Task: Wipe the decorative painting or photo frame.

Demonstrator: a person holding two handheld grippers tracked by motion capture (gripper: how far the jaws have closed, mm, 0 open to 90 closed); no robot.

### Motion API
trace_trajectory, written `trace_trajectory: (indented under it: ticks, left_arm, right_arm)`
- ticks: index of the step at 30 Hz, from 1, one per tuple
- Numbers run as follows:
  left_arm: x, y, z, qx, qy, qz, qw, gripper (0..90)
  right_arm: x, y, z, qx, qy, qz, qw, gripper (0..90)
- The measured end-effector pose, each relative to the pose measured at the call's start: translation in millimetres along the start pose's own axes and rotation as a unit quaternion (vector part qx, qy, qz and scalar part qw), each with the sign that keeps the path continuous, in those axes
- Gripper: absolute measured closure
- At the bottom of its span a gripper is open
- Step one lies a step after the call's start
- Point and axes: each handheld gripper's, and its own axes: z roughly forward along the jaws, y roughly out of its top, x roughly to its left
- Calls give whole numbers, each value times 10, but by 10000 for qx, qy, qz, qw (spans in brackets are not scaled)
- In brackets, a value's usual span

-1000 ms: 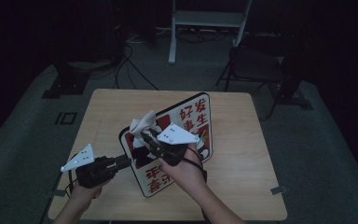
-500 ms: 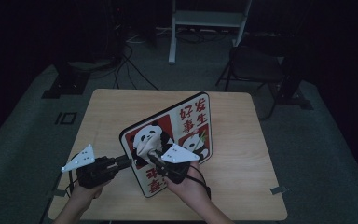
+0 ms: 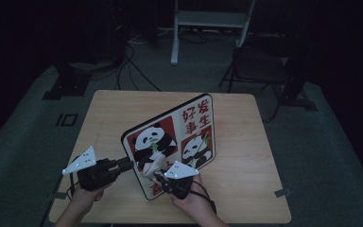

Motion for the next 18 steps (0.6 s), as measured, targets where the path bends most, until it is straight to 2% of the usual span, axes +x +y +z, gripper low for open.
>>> trace_trajectory:
  ticks: [10, 18]
  left_arm:
    - [1, 0, 2, -6, 1, 13, 10000, 780]
    - [2, 0, 3, -11, 3, 4, 10000, 780]
  right_arm:
    - [-5, -235, 79, 432, 98, 57, 9990, 777]
    - [-18, -353, 122, 645, 139, 124, 9977, 777]
